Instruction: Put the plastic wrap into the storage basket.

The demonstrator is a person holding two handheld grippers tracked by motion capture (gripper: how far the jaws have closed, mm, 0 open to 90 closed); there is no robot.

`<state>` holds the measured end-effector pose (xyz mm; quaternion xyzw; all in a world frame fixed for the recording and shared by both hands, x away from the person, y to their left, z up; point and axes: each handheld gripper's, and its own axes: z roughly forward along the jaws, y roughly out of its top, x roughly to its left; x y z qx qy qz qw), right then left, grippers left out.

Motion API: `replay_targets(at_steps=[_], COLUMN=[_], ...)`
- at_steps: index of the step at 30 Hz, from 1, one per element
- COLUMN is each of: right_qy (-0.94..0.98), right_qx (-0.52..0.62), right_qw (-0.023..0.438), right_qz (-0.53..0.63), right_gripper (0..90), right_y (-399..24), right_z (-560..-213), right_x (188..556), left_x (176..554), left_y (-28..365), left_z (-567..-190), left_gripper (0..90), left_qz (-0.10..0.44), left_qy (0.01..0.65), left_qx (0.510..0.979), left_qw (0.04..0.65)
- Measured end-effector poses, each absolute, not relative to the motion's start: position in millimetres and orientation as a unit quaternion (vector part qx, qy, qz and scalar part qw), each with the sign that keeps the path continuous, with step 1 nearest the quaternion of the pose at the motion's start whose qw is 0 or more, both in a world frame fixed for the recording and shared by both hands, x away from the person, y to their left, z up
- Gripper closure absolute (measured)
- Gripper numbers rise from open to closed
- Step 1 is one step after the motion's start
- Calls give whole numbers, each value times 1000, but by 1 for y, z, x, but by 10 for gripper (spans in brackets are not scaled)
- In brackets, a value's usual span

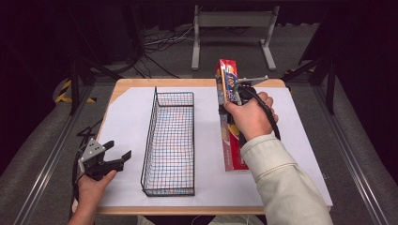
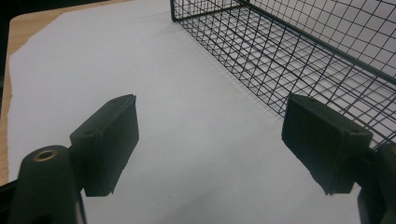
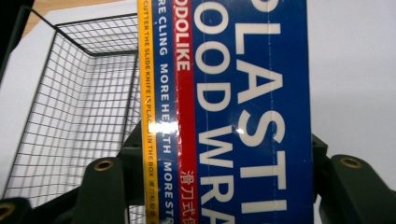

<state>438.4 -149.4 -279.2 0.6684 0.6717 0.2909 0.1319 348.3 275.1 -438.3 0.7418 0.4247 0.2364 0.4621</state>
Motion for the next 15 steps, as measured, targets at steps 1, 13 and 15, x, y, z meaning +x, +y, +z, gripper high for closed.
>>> replay_targets(at_steps=[1, 13, 15], right_qy=[669, 663, 666], right_qx=[670, 673, 671], right_qw=[129, 126, 121], right_qz=[293, 302, 303], right_gripper=[410, 410, 410], right_y=[-145, -100, -91], right_z=[-279, -278, -280], right_x=[438, 440, 441], left_x=[349, 352, 353], left_y=[276, 276, 276], left_z=[-439, -445, -447], left_gripper=[195, 194, 194], left_qz=[238, 248, 252], left_qy=[424, 420, 420], left_qx=[742, 741, 739], left_qw=[462, 461, 463])
